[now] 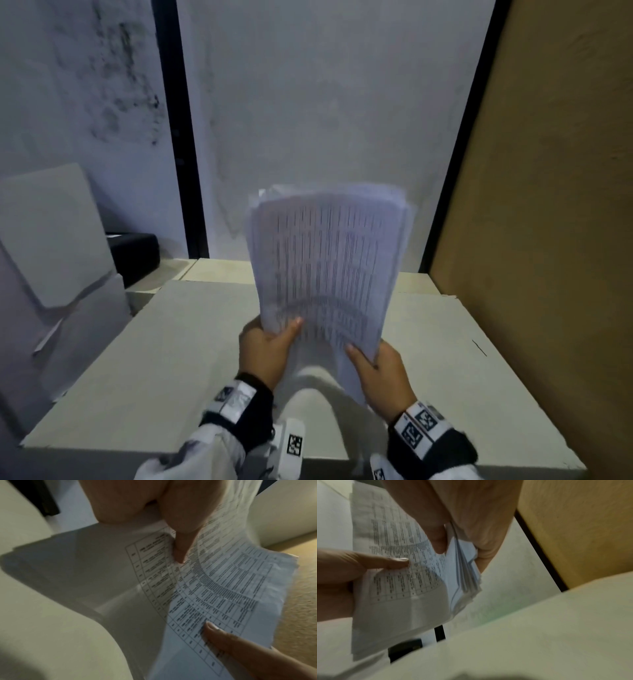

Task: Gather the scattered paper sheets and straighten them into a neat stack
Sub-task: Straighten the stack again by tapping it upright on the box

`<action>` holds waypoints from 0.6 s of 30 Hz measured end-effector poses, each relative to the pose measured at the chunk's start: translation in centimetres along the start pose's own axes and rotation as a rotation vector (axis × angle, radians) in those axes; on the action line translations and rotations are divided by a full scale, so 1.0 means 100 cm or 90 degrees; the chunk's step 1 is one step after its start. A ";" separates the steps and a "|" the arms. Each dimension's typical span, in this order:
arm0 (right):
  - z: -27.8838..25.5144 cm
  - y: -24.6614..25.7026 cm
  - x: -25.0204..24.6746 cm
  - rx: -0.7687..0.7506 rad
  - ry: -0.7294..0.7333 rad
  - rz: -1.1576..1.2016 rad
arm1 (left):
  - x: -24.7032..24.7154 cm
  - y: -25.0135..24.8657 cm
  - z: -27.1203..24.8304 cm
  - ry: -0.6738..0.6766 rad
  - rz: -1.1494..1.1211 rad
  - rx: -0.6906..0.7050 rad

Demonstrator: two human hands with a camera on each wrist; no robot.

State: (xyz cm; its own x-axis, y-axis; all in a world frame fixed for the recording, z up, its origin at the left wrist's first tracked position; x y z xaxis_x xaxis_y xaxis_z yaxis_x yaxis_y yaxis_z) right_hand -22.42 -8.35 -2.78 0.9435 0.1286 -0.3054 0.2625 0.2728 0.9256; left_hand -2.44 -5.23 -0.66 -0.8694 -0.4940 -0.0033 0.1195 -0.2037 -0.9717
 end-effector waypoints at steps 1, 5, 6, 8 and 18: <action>0.007 0.009 -0.005 -0.020 -0.015 0.016 | 0.000 -0.012 0.007 -0.002 -0.007 0.029; 0.008 0.014 -0.017 -0.018 -0.023 0.073 | -0.010 -0.030 0.009 0.005 -0.006 0.079; 0.002 0.007 -0.018 0.001 -0.014 0.085 | -0.015 -0.023 0.004 0.008 -0.004 0.066; -0.012 -0.013 -0.019 0.047 0.013 0.096 | -0.026 0.000 -0.011 0.031 0.011 0.026; -0.014 -0.018 0.002 0.105 0.043 0.201 | -0.006 0.000 -0.013 0.081 -0.057 0.010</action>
State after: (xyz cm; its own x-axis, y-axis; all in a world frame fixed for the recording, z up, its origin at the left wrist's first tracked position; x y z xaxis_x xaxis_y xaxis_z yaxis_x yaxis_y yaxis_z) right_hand -23.02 -7.46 -4.86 0.9692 0.2461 -0.0074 -0.0057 0.0526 0.9986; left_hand -2.57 -3.82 -0.95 -0.9307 -0.3619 0.0529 0.0448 -0.2564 -0.9655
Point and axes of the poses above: each hand's wrist, its own z-axis towards the middle knuckle, its own x-axis out of the palm, y = z × x, the point moved 1 cm from there along z, towards the middle knuckle, and after that the axes turned 3 degrees about y, right-handed, at the moved point
